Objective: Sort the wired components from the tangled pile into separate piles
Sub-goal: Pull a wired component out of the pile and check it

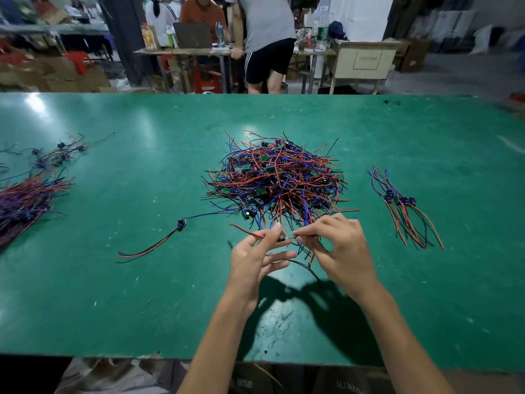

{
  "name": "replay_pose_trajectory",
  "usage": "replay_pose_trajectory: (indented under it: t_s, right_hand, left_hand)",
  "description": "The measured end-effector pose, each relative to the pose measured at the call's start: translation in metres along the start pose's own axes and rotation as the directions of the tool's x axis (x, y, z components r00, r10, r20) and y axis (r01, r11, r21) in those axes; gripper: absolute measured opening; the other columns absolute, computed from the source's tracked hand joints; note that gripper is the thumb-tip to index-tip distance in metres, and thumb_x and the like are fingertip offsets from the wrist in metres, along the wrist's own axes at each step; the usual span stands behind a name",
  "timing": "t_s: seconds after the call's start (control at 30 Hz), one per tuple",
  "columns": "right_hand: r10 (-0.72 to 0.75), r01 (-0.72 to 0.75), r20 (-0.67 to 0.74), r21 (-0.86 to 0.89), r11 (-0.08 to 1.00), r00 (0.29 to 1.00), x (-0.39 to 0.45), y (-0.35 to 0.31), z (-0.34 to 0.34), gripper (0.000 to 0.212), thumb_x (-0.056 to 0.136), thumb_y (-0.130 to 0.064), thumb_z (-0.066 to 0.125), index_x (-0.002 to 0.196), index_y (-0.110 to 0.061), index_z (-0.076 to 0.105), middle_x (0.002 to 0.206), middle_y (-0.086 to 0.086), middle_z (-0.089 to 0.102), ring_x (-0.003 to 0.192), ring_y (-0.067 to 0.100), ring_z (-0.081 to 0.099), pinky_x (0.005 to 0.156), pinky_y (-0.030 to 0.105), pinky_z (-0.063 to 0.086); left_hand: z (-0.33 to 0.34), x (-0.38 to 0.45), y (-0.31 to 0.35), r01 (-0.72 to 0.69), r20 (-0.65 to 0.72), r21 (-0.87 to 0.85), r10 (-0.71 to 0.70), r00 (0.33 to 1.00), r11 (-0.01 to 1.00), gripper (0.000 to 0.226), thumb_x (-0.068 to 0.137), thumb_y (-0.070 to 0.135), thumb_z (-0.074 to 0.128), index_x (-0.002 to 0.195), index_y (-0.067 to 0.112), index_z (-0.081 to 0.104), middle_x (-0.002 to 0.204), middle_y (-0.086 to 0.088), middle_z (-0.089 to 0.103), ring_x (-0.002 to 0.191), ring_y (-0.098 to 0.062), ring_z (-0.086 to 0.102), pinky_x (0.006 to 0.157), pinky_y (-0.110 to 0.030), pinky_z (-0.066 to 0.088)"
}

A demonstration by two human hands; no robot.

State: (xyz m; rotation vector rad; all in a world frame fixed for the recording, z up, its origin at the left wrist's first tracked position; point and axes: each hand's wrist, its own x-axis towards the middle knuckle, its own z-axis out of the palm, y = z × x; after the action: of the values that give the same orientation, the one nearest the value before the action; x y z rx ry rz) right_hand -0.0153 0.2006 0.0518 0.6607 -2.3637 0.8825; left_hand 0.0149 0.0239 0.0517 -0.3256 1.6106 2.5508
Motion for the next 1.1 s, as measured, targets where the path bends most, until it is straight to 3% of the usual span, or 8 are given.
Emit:
replay_pose_trajectory:
  t_s: [0.17,0.3,0.53,0.67,0.77,0.93,1.1]
  right_hand:
    - [0.007,-0.005,-0.021,0.081,0.997,1.0,-0.011,0.006,0.007,0.017,0.088,-0.026,0.076,0.104,-0.031,0.078,0.083,-0.012,0.067,0.079,0.014,0.058,0.074,0.036,0.041]
    - [0.045,-0.042,-0.036,0.075,0.996,0.998,-0.017,0.013,0.008,0.019,0.084,-0.02,0.082,0.103,-0.025,0.081,0.084,-0.011,0.07,0.078,0.016,0.059,0.074,0.042,0.046]
    - [0.047,-0.037,-0.064,0.156,0.987,0.997,-0.019,0.01,0.016,0.022,0.086,-0.014,0.079,0.105,-0.025,0.08,0.086,-0.009,0.071,0.083,0.016,0.06,0.075,0.041,0.051]
    - [0.077,-0.066,-0.059,0.178,0.982,0.995,-0.023,-0.003,0.027,0.047,0.083,-0.002,0.08,0.124,-0.024,0.072,0.094,-0.017,0.073,0.089,0.01,0.063,0.086,0.025,0.049]
    - [0.054,-0.044,-0.091,0.113,0.993,0.994,-0.023,-0.011,0.031,0.051,0.083,-0.012,0.081,0.129,-0.03,0.068,0.093,-0.022,0.074,0.089,0.004,0.062,0.09,0.022,0.042]
    - [0.077,-0.067,-0.053,0.159,0.985,0.996,-0.022,-0.019,0.035,0.052,0.082,-0.019,0.084,0.13,-0.031,0.066,0.092,-0.023,0.075,0.092,-0.017,0.058,0.09,0.023,0.044]
    - [0.242,-0.228,-0.036,0.226,0.947,0.97,-0.026,-0.013,0.035,0.05,0.081,-0.015,0.084,0.122,-0.037,0.068,0.087,-0.021,0.075,0.086,-0.003,0.069,0.085,0.03,0.054]
  left_hand:
    - [-0.002,0.001,-0.003,-0.034,0.007,-0.097,0.035,0.999,0.995,0.035,0.082,0.017,0.078,0.107,0.007,0.056,0.103,-0.021,0.076,0.095,-0.031,0.075,0.076,-0.025,0.059]
    - [-0.009,0.0,-0.008,-0.089,0.026,-0.099,0.092,0.995,0.991,0.042,0.08,0.007,0.078,0.112,0.005,0.052,0.106,-0.023,0.074,0.102,-0.032,0.073,0.082,-0.026,0.059]
    - [-0.009,0.0,-0.012,-0.096,0.075,-0.093,0.103,0.992,0.991,0.045,0.082,0.011,0.077,0.119,0.004,0.052,0.106,-0.024,0.074,0.103,-0.032,0.073,0.084,-0.029,0.06]
    - [-0.01,0.002,-0.015,-0.08,0.008,-0.032,0.081,0.997,0.996,0.037,0.082,0.004,0.079,0.114,0.005,0.059,0.097,-0.025,0.075,0.091,-0.028,0.075,0.079,-0.028,0.06]
    - [-0.016,0.003,-0.017,-0.104,-0.056,0.02,0.105,0.993,0.994,0.035,0.08,0.002,0.08,0.109,0.007,0.062,0.094,-0.021,0.076,0.086,-0.027,0.075,0.077,-0.027,0.06]
    - [-0.027,0.003,-0.013,-0.166,-0.106,0.078,0.174,0.979,0.983,0.036,0.077,0.002,0.083,0.107,0.01,0.063,0.088,-0.018,0.077,0.08,-0.027,0.075,0.074,-0.027,0.06]
    - [-0.035,0.005,-0.011,-0.173,-0.108,0.003,0.173,0.979,0.985,0.039,0.079,0.011,0.082,0.111,0.006,0.062,0.092,-0.022,0.076,0.086,-0.03,0.076,0.073,-0.024,0.059]
